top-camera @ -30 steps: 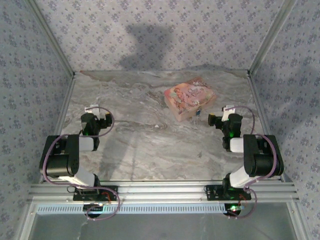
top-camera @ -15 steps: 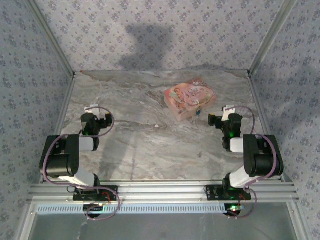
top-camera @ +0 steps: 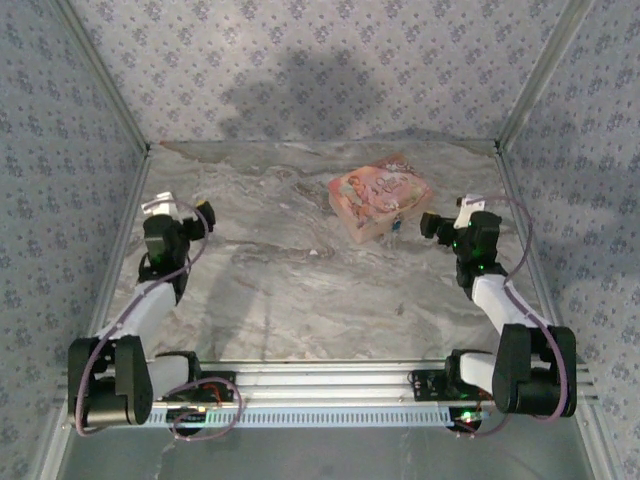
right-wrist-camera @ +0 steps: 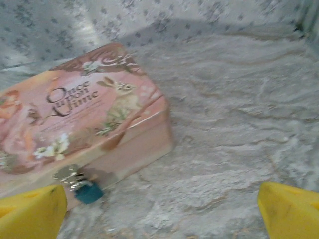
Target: Unlock the padlock with the key
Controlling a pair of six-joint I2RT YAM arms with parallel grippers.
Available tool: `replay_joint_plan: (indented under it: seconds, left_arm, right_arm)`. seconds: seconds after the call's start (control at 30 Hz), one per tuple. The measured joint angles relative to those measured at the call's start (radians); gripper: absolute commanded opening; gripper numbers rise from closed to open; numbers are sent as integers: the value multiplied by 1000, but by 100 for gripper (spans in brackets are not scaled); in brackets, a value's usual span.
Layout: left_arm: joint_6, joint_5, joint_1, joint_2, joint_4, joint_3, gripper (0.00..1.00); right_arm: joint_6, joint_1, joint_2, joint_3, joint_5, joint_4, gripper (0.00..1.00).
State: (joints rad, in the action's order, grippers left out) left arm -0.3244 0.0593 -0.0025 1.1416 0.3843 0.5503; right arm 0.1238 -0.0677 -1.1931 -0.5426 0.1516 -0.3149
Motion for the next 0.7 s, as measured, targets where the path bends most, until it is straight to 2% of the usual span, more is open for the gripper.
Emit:
replay_joint_plan:
  seconds: [0.17,0.37,0.53,0.7]
  left_arm:
    - [-171,-96,-148,101,-217,210,98]
    - [-290,-221,-369,367,-328,400,98]
    - [-330,-319,-467,571,-382,584,98]
    - [-359,-397,-533,732,-395,763,98]
  right_arm:
    - [63,-35,-85,-138,136,119,100]
    - [98,-96,-343,-393,264,231,100]
    - [98,-105,-556,-610,329,326,100]
    - [97,-102,-708,-766,386,389,96]
